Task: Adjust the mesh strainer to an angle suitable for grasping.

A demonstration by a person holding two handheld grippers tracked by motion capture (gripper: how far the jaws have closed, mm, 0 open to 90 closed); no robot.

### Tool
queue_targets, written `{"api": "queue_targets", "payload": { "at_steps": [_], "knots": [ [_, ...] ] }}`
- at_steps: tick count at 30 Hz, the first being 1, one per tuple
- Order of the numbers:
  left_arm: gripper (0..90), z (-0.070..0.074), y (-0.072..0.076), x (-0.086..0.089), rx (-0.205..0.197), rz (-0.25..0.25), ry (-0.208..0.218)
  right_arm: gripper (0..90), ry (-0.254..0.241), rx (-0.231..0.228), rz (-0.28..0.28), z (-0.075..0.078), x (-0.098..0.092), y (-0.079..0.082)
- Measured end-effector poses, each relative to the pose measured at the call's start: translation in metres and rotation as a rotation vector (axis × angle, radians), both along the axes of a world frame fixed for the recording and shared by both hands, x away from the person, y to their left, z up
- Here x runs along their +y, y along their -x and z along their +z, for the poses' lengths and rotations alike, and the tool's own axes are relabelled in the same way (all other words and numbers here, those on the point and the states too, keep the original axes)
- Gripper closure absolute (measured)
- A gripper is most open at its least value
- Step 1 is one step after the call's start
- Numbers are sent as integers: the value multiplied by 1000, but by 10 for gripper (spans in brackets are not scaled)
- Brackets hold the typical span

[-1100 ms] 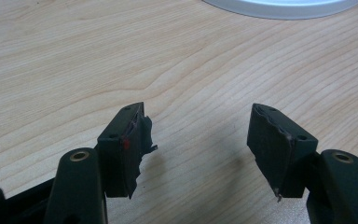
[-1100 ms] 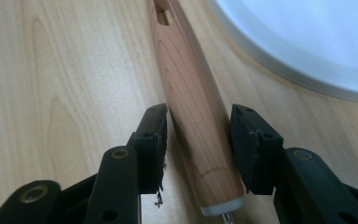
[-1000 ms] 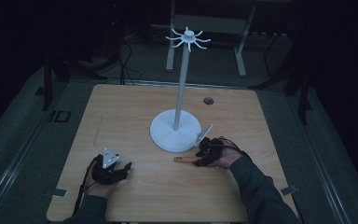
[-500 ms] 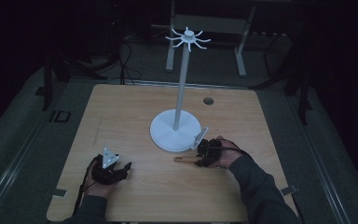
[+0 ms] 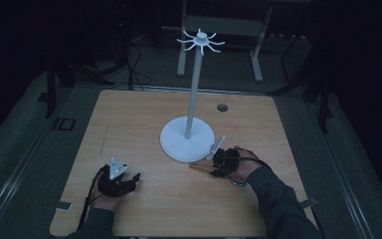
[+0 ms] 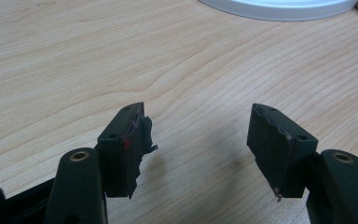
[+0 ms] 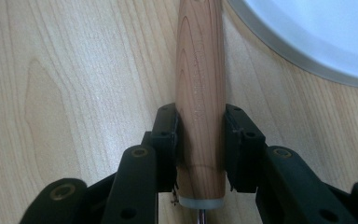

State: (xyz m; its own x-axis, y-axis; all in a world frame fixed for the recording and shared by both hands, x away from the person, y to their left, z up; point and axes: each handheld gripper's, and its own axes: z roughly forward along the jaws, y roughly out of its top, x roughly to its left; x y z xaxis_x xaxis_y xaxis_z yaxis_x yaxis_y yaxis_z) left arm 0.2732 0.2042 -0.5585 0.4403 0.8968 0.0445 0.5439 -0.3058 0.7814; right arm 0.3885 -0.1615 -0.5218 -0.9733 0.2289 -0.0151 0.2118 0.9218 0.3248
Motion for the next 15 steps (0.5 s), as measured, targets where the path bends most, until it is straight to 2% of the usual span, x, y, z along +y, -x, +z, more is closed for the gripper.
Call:
{"api": "queue_targets", "payload": {
  "at_steps": [9, 15],
  "knots": [
    [375, 0, 0, 0, 0, 0, 2, 682, -77, -16, -12, 5, -6, 2],
    [375, 0, 0, 0, 0, 1, -2, 683, -123, -27, -40, 7, -12, 2]
  ]
}}
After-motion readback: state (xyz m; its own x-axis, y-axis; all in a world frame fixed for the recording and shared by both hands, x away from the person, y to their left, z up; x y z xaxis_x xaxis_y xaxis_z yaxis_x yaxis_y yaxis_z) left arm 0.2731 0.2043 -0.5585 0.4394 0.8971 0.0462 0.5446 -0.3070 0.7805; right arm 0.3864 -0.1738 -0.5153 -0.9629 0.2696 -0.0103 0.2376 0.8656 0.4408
